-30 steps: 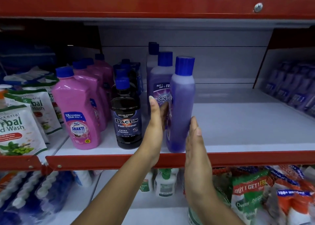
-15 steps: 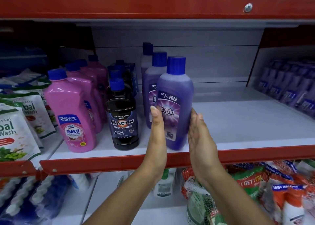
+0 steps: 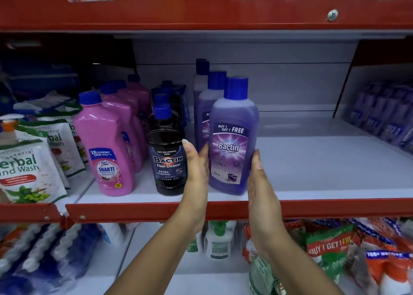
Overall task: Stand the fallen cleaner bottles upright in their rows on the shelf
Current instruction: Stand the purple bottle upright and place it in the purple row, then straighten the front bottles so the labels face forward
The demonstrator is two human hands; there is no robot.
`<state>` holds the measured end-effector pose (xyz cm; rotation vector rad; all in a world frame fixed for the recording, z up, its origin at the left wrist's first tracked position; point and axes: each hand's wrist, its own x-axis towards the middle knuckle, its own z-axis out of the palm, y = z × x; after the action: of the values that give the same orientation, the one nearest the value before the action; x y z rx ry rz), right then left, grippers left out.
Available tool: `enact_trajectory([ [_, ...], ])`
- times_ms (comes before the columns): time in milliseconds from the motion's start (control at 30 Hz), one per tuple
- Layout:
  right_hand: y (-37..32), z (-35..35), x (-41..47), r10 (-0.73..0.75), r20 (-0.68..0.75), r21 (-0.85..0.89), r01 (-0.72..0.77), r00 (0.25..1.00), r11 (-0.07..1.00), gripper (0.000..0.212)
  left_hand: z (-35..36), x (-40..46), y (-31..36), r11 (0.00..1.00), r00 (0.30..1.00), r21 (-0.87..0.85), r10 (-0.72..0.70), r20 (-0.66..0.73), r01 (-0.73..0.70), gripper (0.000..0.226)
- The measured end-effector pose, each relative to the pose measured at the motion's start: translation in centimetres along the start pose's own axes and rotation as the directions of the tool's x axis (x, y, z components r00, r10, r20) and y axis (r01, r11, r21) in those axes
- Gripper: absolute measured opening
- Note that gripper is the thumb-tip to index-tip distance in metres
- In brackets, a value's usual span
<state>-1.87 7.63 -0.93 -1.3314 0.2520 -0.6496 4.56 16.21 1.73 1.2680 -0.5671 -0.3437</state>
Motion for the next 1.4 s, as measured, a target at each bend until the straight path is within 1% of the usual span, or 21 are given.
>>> enact_trajectory([
  [33,0.0,-0.1,0.3,-0.002,-0.003,-0.001,0.002,1.0,1.0,0.038,0.0,-0.4,0.0,1.0,1.0,0.009,-0.001,-0.004,0.001,0.077],
  [100,-0.2,-0.3,1.0,0.001,0.004,-0.008,-0.001,1.0,1.0,0.034,-0.2,-1.2,-0.3,1.0,1.0,-0.007,-0.015,-0.01,0.015,0.085],
  [167,-0.2,-0.4,1.6,0.0,0.029,-0.022,0.001,1.0,1.0,0.043,-0.4,-1.8,-0.7,0.999,0.999,-0.029,-0.036,-0.014,0.036,0.094],
  [267,-0.2,-0.2,2.2,0.021,0.046,-0.011,-0.02,0.999,1.0,0.049,-0.3,-2.4,-0.7,0.999,0.998,-0.02,-0.048,-0.029,0.047,0.095],
  [400,-0.1,-0.2,2.4,0.034,0.053,0.008,-0.035,0.998,0.999,0.048,-0.2,-2.7,-0.5,0.998,0.997,-0.029,-0.063,-0.05,0.061,0.096],
  [567,-0.2,0.0,2.0,0.019,0.052,0.008,-0.019,0.998,1.0,0.047,-0.2,-2.9,0.2,0.989,0.993,-0.088,-0.117,-0.021,0.115,0.093],
  [667,0.0,0.6,1.5,-0.004,0.036,-0.007,0.004,0.999,1.0,0.046,-0.7,-2.5,0.2,0.993,0.994,-0.042,-0.112,-0.016,0.112,0.102],
  [733,-0.2,0.9,1.1,-0.023,0.01,-0.022,0.023,1.0,1.0,0.042,-1.1,-2.2,-0.1,0.995,0.996,-0.025,-0.094,-0.004,0.094,0.112],
  [767,-0.4,1.1,1.1,-0.026,-0.01,-0.019,0.026,1.0,0.999,0.041,-1.3,-2.1,-0.2,0.997,0.997,-0.006,-0.081,-0.004,0.081,0.112],
  [800,-0.5,1.5,0.8,-0.025,-0.039,-0.01,0.025,0.999,1.0,0.044,-1.8,-2.4,-0.3,0.998,0.998,0.015,-0.058,-0.007,0.059,0.108],
  [867,-0.4,2.7,-0.2,-0.056,-0.155,-0.025,0.052,0.986,0.998,0.05,-3.0,-3.2,-0.4,0.997,0.999,0.069,0.04,-0.002,-0.039,0.091],
  [900,0.0,3.7,-1.0,-0.116,-0.228,-0.076,0.101,0.967,0.992,0.051,-4.0,-3.8,-0.4,0.99,0.995,0.1,0.104,0.006,-0.104,0.087],
  [933,0.5,4.7,-1.8,-0.213,-0.283,-0.156,0.175,0.935,0.972,0.05,-5.0,-4.5,-0.3,0.977,0.985,0.124,0.174,-0.004,-0.172,0.087],
  [967,1.1,5.9,-2.8,-0.318,-0.304,-0.232,0.254,0.898,0.939,0.048,-6.2,-5.1,-0.2,0.962,0.97,0.141,0.241,-0.045,-0.232,0.088],
  [1033,2.4,8.7,-4.3,-0.436,-0.245,-0.303,0.359,0.866,0.883,0.042,-9.0,-6.0,0.1,0.933,0.92,0.167,0.346,-0.182,-0.318,0.082],
  [1100,3.5,11.5,-5.1,-0.465,-0.12,-0.297,0.415,0.877,0.86,0.036,-11.9,-6.1,0.3,0.919,0.853,0.222,0.388,-0.35,-0.326,0.06],
  [1167,3.7,14.2,-5.1,-0.399,0.012,-0.268,0.388,0.917,0.882,0.036,-15.1,-5.5,0.5,0.914,0.797,0.294,0.392,-0.459,-0.279,0.038],
  [1233,3.5,16.7,-4.4,-0.298,0.128,-0.325,0.324,0.946,0.888,0.04,-17.8,-4.6,0.7,0.898,0.767,0.36,0.412,-0.492,-0.251,0.02],
  [1267,3.5,17.7,-3.9,-0.242,0.166,-0.363,0.287,0.956,0.887,0.042,-18.9,-4.2,0.9,0.895,0.77,0.374,0.412,-0.488,-0.242,0.018],
  [1300,3.5,18.7,-3.3,-0.189,0.194,-0.384,0.252,0.963,0.888,0.045,-19.6,-3.9,1.3,0.901,0.789,0.364,0.395,-0.471,-0.234,0.021],
  [1400,3.4,20.7,-2.1,-0.093,0.226,-0.421,0.183,0.97,0.888,0.051,-20.6,-3.3,2.8,0.942,0.893,0.298,0.264,-0.364,-0.156,0.027],
])
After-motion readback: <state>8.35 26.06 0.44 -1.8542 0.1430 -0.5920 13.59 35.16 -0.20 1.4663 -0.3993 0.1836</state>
